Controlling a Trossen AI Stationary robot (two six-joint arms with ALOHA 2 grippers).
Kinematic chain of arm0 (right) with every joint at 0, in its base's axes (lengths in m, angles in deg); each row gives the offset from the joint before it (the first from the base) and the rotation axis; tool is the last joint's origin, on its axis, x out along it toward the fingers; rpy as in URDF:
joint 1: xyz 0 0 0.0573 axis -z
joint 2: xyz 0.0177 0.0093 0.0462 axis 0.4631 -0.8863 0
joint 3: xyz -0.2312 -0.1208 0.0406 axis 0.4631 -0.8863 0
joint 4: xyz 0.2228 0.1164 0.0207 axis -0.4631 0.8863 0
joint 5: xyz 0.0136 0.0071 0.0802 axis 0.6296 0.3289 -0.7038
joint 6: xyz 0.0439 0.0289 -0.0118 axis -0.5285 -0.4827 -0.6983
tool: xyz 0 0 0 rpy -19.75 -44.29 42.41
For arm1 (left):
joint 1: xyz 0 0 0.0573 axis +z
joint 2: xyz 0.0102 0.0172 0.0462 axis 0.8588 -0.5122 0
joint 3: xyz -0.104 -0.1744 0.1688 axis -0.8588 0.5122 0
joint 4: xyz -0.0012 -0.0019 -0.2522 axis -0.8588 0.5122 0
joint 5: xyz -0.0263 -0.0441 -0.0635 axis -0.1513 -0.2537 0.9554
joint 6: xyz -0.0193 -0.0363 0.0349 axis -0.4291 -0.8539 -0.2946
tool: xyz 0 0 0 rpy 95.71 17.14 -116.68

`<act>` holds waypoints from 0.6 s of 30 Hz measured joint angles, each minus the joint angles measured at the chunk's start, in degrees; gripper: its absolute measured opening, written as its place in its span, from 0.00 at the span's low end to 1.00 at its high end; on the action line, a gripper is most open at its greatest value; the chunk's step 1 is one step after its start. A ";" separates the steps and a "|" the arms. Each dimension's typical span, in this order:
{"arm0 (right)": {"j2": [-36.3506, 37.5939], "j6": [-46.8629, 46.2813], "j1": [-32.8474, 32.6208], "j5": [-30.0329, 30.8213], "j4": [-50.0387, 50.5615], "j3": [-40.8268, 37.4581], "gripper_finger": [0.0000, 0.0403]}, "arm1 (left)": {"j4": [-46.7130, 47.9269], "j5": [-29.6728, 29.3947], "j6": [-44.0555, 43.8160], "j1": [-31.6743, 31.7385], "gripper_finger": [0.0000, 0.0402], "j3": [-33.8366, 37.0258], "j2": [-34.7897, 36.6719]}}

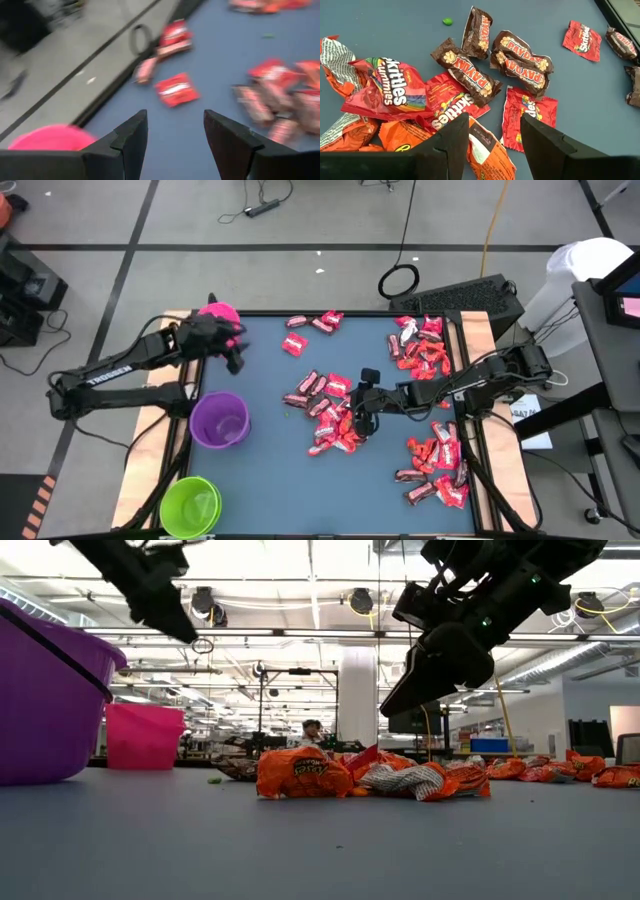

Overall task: Organize candy in baskets
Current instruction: Put the orange chocolate into the pink bucket

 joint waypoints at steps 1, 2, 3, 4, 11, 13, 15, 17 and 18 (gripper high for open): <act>0.00 0.02 0.00 -0.02 0.00 0.00 0.41 | -0.26 0.73 -0.02 -1.68 0.50 0.00 0.04; 0.00 0.02 0.00 -0.02 0.00 0.00 0.41 | -0.65 1.24 -0.02 -3.26 0.50 0.00 -0.01; 0.00 0.00 0.00 -0.01 0.00 0.00 0.42 | -1.13 1.35 -0.02 -4.76 0.50 0.00 -0.10; 0.00 0.00 0.00 -0.02 0.00 0.00 0.42 | -2.03 1.35 -0.04 -6.25 0.50 0.00 -0.39; 0.00 0.00 0.00 -0.02 -0.02 0.00 0.54 | -12.17 1.33 -0.09 -14.35 0.50 0.00 -3.96; 0.00 0.04 0.00 -0.02 -0.04 0.00 0.57 | -14.37 1.33 -0.11 -15.91 0.50 0.00 -4.96; 0.00 0.99 0.00 -0.02 -0.02 0.00 0.58 | -16.40 1.33 -0.67 -17.44 0.50 0.00 -6.19; 0.00 1.93 -0.01 -0.02 -0.02 0.00 0.59 | -19.04 1.33 -1.55 -19.12 0.50 0.00 -7.94; 0.00 2.03 0.00 -0.02 0.01 0.00 0.59 | -20.43 1.32 -1.57 -19.95 0.50 0.00 -9.06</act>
